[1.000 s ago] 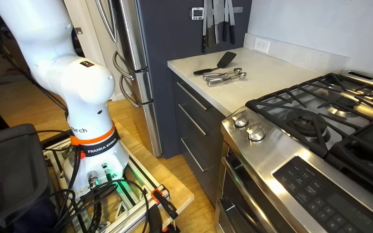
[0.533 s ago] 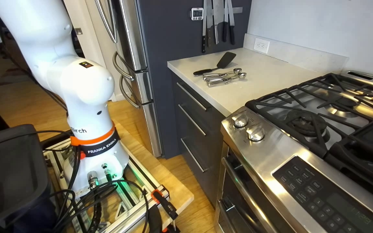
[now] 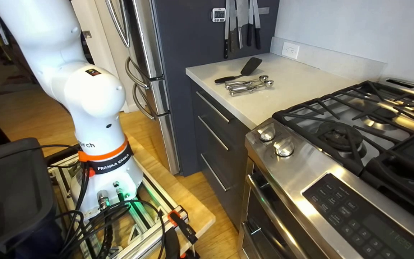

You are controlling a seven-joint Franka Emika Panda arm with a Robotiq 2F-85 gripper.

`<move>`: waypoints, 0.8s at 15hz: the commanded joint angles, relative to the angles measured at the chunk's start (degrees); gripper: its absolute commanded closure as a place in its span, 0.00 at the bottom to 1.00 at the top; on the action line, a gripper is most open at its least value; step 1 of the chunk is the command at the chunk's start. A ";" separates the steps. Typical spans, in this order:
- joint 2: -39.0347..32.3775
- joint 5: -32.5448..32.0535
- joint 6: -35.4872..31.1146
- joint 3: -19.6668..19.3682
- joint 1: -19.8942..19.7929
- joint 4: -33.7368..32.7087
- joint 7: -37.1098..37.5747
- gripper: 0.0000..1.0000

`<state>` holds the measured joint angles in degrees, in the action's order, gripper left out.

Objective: Close the top left cabinet door

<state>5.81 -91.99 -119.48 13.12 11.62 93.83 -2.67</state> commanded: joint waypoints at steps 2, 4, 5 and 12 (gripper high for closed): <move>-2.45 -1.98 -2.93 -1.77 -1.43 -4.16 0.17 0.00; -3.94 -3.18 -4.05 -2.36 -1.86 -6.03 0.46 0.00; -2.12 -1.70 -2.24 -1.88 -1.33 -3.92 -0.09 0.00; -3.79 -2.11 -2.83 -2.28 -1.63 -5.80 -0.12 0.00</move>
<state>2.21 -94.19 -122.40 10.89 9.87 88.37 -2.57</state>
